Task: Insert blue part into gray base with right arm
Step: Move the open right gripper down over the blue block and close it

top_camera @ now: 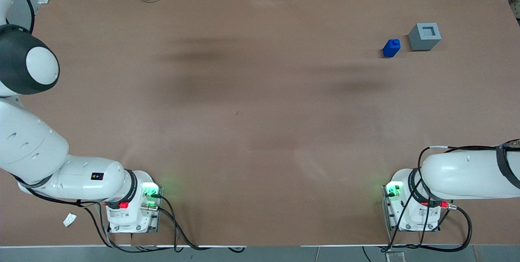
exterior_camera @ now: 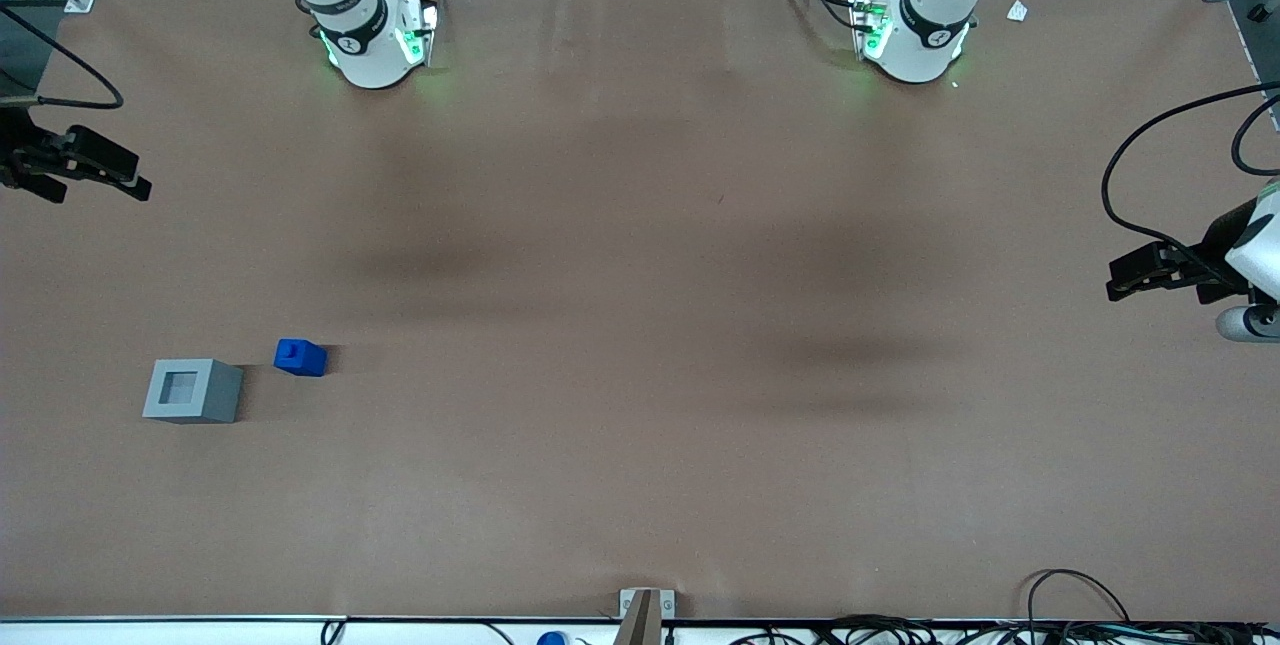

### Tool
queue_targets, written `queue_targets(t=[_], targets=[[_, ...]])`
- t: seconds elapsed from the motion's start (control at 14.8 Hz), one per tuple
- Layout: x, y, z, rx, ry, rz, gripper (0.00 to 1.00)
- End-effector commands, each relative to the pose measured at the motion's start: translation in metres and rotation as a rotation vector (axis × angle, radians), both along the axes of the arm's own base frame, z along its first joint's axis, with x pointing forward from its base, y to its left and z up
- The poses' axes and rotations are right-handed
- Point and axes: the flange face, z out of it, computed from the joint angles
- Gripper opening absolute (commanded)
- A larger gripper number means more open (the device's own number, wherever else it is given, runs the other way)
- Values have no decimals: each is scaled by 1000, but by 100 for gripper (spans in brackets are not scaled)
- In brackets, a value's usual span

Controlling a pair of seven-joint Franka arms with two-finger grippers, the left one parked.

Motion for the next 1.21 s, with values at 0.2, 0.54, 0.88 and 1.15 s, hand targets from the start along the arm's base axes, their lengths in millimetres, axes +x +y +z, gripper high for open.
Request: queue_targets(t=[0.2,0.54,0.88,1.15], targets=[[0,0,3,-14,-5,-36,100],[8,-6,-9,-7,4,-49,100],[44,-8,-70,-9,42,-42,100],[74,-8,-140,-10,80,-34,100]])
